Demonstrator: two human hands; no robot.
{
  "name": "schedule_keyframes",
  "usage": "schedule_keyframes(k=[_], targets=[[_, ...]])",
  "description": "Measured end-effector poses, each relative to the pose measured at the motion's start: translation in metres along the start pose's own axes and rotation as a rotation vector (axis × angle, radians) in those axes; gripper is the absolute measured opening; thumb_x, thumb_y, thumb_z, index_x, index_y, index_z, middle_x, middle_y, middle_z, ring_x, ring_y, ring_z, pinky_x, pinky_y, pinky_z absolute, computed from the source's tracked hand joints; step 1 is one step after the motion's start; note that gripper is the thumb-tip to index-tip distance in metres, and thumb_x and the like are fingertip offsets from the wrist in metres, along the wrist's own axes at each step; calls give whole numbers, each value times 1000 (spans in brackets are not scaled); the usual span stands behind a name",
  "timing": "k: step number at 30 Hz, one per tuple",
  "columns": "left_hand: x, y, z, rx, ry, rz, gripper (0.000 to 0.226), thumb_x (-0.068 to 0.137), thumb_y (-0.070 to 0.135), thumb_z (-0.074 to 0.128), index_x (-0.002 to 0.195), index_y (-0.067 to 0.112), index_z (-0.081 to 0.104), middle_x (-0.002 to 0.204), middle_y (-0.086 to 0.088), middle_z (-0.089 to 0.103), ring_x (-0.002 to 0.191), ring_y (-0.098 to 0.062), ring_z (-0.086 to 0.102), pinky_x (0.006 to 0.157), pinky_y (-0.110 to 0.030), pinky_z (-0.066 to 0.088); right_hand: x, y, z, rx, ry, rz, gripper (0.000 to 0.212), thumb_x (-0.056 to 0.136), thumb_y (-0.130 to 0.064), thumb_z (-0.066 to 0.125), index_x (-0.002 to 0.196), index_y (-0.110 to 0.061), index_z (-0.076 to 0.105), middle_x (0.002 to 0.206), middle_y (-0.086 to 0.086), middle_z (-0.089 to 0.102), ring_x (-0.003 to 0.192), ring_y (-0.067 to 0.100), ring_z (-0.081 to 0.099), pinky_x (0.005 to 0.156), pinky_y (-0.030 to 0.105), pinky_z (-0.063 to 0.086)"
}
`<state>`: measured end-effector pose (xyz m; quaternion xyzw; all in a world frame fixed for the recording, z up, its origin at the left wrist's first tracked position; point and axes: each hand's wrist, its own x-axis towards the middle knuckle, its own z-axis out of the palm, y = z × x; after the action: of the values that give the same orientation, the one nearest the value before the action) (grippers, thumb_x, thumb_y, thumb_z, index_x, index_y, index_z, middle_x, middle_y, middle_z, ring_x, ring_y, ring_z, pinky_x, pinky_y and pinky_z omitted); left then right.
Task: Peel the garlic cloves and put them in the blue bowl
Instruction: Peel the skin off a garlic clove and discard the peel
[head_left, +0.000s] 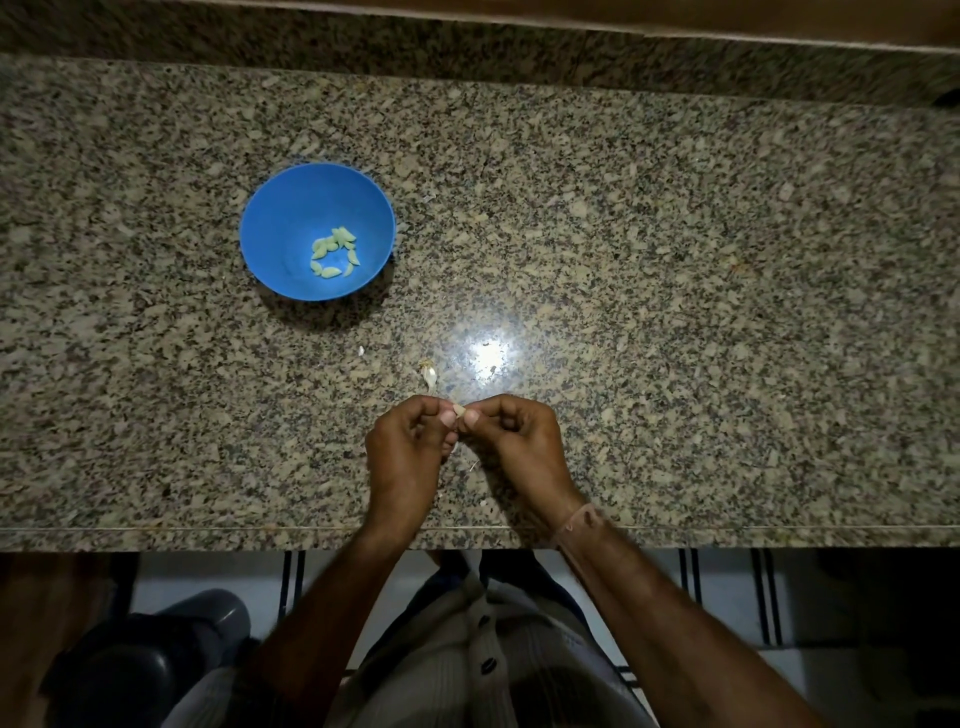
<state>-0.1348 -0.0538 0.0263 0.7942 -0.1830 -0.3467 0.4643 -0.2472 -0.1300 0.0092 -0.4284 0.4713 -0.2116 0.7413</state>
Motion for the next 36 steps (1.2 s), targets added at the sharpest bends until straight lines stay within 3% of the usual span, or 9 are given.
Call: schedule_keyframes(k=[4, 7, 10, 15, 20, 24, 26, 30, 36], targets=[[2, -2, -1, 23, -54, 31, 12, 100, 10, 66, 100, 16, 76, 88, 3, 78, 82, -7, 74, 71, -20, 59, 1, 0, -5, -18, 11, 41, 13, 97, -15, 74, 98, -3, 77, 92, 20, 78, 83, 26, 72, 77, 39, 57], [3, -3, -1, 106, -66, 104, 25, 95, 3, 68, 112, 19, 76, 106, 9, 75, 96, -2, 70, 81, -21, 59, 3, -5, -10, -108, 17, 36, 16, 99, -17, 71, 97, -2, 76, 87, 17, 77, 76, 20, 68, 68, 29, 54], [2, -1, 0, 100, -72, 171, 30, 96, 6, 69, 121, 22, 75, 116, 11, 72, 106, -1, 67, 87, -19, 57, 4, -6, -11, -147, 12, 17, 22, 101, -21, 70, 94, -1, 76, 85, 20, 76, 75, 21, 68, 71, 33, 56], [1, 1, 2, 90, -43, 162, 14, 97, 14, 70, 105, 20, 80, 99, 12, 77, 94, -5, 73, 82, -38, 62, 4, -9, -9, -138, 1, 41, 29, 104, -25, 66, 94, 0, 76, 75, 11, 71, 67, 17, 64, 65, 30, 53], [1, 2, 0, 197, 9, 132, 7, 96, 27, 73, 97, 25, 79, 87, 14, 76, 82, -2, 71, 74, -41, 61, 2, -8, -9, -137, -20, -103, 7, 98, -14, 71, 103, -12, 76, 97, 19, 74, 99, 45, 70, 90, 54, 62], [-1, 2, -2, 293, 20, 139, 13, 93, 41, 76, 87, 29, 75, 80, 16, 72, 74, 1, 67, 66, -36, 58, 4, -15, -11, -151, 64, -85, 7, 97, -4, 70, 98, -5, 77, 90, 16, 77, 80, 24, 72, 76, 39, 62], [-2, 0, -3, 324, 42, 198, 4, 95, 35, 74, 96, 31, 74, 90, 16, 71, 82, -2, 65, 69, -36, 58, 4, -18, -13, -165, 74, -89, 10, 98, -3, 68, 101, -5, 78, 89, 17, 78, 77, 20, 70, 73, 34, 61], [-2, 2, -4, 208, -16, 277, 23, 97, 24, 73, 119, 30, 72, 111, 13, 68, 101, -3, 64, 80, -29, 57, 2, -20, -13, -195, 41, -107, 10, 98, -1, 68, 101, -4, 77, 88, 21, 76, 76, 24, 70, 75, 42, 62], [-3, 11, -4, 156, -33, 342, 9, 95, 9, 73, 94, 18, 75, 92, 11, 69, 86, -5, 66, 68, -25, 55, 0, -15, -8, -332, 53, -180, 6, 94, -7, 75, 95, -12, 78, 89, 6, 79, 87, 28, 76, 84, 52, 63]])
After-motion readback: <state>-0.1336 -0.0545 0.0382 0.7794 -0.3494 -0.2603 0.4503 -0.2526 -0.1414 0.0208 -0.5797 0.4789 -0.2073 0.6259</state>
